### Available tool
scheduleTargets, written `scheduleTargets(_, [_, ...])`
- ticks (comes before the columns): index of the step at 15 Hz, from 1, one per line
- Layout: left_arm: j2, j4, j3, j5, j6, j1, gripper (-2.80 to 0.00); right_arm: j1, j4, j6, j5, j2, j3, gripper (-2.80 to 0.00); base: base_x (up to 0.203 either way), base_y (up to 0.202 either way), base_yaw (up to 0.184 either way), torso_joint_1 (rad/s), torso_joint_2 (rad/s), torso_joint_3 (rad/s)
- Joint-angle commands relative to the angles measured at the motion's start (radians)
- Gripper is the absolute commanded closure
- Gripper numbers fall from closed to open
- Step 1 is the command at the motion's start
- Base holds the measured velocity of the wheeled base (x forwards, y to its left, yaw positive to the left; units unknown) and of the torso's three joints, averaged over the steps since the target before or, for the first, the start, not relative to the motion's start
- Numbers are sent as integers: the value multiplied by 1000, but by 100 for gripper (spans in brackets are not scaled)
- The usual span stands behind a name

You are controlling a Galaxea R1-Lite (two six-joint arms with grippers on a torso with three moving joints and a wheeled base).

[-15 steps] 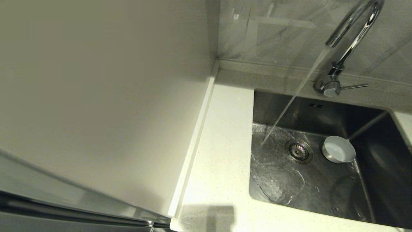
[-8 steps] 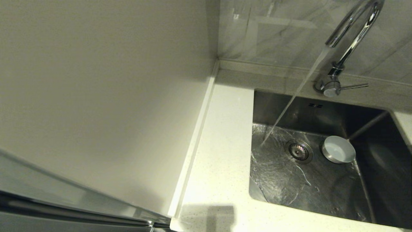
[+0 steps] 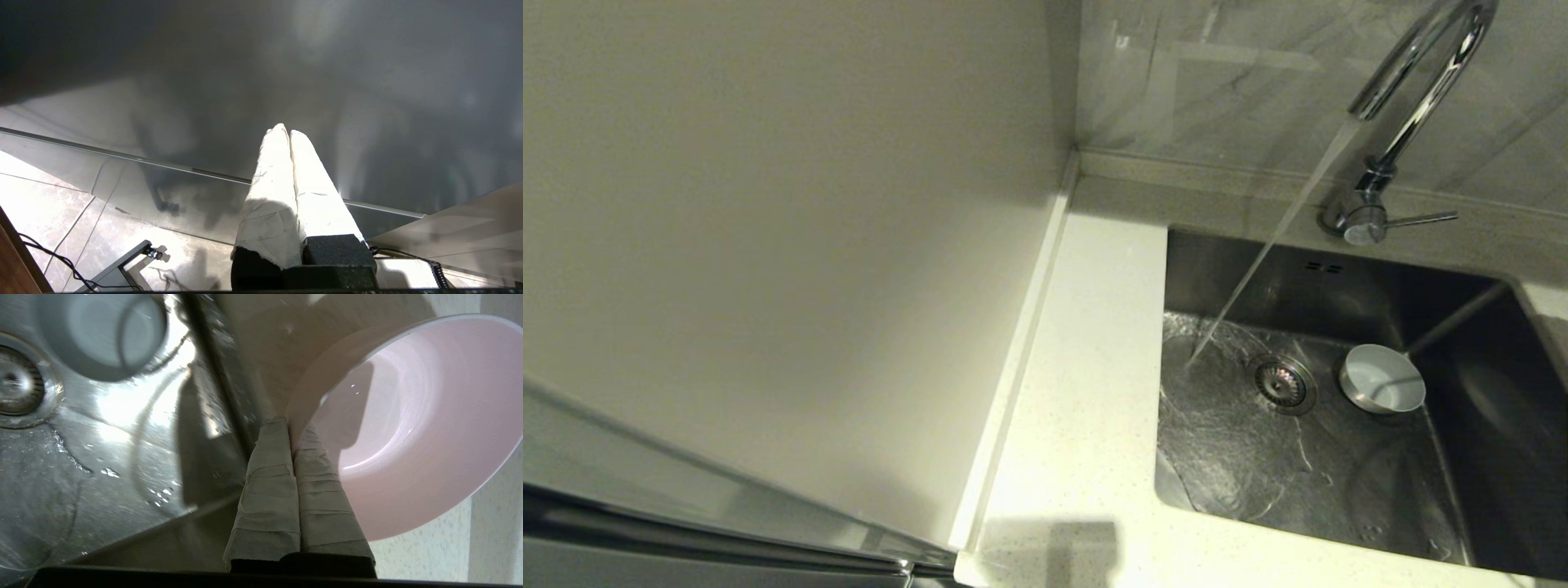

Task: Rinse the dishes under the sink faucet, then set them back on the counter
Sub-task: Put a bowl into the sink

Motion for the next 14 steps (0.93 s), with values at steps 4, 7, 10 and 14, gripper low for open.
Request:
scheduleTargets(4, [-4,0,0,1,0,1,0,171,-15,-3,1,-148,29,0,0,0,0,0,0,0])
scheduleTargets(7, [-4,0,0,1,-1,-1,0,324,-15,-18,-8,-202,108,0,0,0,0,0,0,0])
scheduleTargets(10, [-4,0,0,1,-1,0,0,454,-16,-29,-73,-170,170,0,0,0,0,0,0,0])
scheduleTargets(14, [-3,0,0,1,-1,0,0,539,-19,-30,-110,-61,190,0,0,0,0,0,0,0])
